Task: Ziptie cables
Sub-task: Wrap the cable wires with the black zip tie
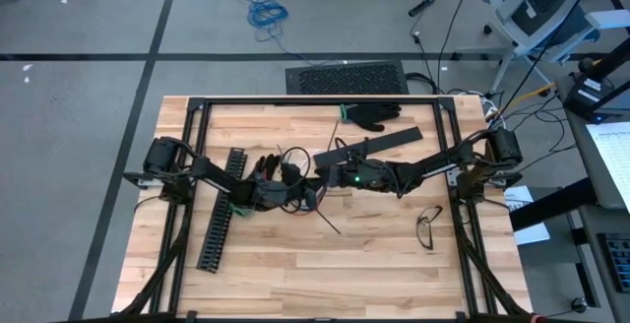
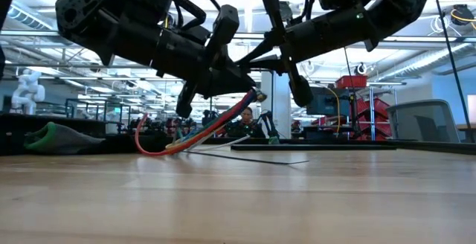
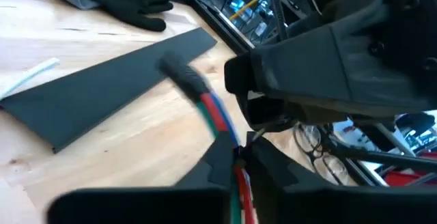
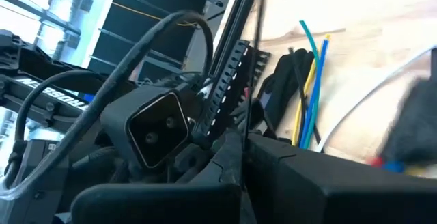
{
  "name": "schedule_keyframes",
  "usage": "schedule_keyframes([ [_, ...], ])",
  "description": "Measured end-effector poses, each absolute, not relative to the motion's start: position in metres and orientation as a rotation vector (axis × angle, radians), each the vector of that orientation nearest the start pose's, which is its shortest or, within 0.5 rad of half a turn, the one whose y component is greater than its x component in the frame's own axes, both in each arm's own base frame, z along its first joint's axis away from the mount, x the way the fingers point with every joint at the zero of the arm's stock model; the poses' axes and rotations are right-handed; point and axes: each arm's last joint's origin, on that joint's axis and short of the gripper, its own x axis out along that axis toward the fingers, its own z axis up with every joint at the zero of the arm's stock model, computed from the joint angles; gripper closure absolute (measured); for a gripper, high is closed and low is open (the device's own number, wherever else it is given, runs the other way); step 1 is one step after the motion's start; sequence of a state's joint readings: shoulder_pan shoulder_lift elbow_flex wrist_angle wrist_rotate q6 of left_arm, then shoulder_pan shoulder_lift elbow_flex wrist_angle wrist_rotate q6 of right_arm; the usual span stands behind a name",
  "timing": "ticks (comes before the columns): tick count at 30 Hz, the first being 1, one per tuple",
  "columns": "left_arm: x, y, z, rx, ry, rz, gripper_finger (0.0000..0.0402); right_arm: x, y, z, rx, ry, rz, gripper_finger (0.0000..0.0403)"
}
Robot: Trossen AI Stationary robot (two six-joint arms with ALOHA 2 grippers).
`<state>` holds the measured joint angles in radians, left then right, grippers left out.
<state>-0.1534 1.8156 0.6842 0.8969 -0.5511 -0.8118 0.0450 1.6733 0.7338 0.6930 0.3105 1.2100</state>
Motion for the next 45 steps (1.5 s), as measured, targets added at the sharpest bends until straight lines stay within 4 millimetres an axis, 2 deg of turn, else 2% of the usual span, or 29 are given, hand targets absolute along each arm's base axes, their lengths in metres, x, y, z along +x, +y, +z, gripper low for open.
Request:
schedule_keyframes([
  [7,0.331,-0.035,0.142,-0.736,0.044,0.463,0.0384,0.333,0.006,0.180,1.145,0.054,-0.377,0.0403],
  [26,0.327,-0.057,0.139,-0.718,0.089,0.424,0.0385,0.336,-0.003,0.197,1.090,-0.097,-0.329,0.0403],
  [40,0.328,-0.050,0.139,-0.742,0.072,0.456,0.0385,0.337,-0.011,0.195,1.047,-0.058,-0.322,0.0403],
  [45,0.329,-0.044,0.140,-0.749,0.059,0.462,0.0385,0.336,-0.011,0.194,0.908,-0.021,-0.324,0.0378],
])
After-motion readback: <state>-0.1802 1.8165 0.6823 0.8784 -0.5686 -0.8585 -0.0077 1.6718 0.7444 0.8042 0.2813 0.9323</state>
